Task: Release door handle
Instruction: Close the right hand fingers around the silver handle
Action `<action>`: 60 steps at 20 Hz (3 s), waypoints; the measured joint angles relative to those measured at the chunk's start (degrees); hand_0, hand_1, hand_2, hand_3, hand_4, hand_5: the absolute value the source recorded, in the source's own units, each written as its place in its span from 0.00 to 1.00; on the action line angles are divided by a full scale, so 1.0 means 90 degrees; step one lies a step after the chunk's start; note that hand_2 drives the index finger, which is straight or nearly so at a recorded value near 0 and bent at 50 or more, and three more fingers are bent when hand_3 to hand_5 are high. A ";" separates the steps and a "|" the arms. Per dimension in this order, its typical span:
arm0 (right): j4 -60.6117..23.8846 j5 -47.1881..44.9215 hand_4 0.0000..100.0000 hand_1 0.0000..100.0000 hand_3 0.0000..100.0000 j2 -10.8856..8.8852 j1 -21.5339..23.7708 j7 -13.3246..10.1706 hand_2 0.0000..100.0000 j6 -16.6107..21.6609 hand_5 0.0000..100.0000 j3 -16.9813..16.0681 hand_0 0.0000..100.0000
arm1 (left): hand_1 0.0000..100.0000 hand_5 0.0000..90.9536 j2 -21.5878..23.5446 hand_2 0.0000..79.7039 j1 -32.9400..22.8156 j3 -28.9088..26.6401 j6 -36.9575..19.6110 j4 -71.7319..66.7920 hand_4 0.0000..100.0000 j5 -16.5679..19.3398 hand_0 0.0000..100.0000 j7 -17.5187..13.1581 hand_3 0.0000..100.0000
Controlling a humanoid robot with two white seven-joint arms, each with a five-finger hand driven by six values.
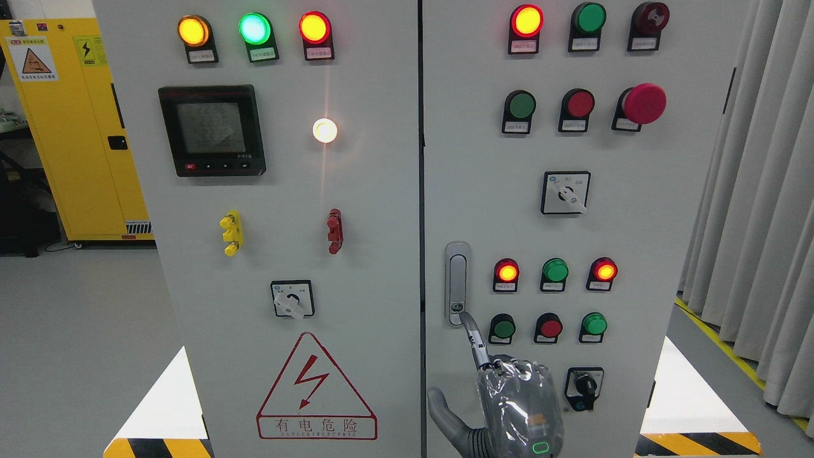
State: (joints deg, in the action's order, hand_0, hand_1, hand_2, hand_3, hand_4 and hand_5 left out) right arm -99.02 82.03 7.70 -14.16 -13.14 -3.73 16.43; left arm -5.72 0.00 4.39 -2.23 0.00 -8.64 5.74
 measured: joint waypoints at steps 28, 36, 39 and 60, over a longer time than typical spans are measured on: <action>0.0489 0.0006 0.99 0.36 0.99 0.0030 -0.0359 0.0032 0.00 -0.0308 1.00 0.0015 0.36 | 0.56 0.00 -0.0001 0.00 0.0000 0.0000 0.0000 0.0000 0.00 0.0002 0.12 0.0000 0.00; 0.0512 -0.0007 1.00 0.36 1.00 0.0041 -0.0350 0.0063 0.00 -0.0315 1.00 0.0020 0.36 | 0.56 0.00 -0.0001 0.00 0.0000 0.0000 0.0000 0.0000 0.00 0.0002 0.12 0.0000 0.00; 0.0515 -0.0012 1.00 0.36 1.00 0.0043 -0.0341 0.0072 0.00 -0.0315 1.00 0.0023 0.36 | 0.56 0.00 0.0000 0.00 0.0000 0.0000 0.0000 0.0000 0.00 0.0002 0.12 0.0000 0.00; 0.0565 -0.0031 1.00 0.37 1.00 0.0052 -0.0284 0.0219 0.01 -0.0333 1.00 0.0038 0.36 | 0.56 0.00 0.0000 0.00 0.0000 0.0000 0.0000 0.0000 0.00 0.0000 0.12 0.0000 0.00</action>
State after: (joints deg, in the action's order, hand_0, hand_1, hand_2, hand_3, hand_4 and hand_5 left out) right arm -93.94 81.75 8.17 -16.72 -11.18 -6.73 16.76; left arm -5.72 0.00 4.39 -2.23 0.00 -8.64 5.74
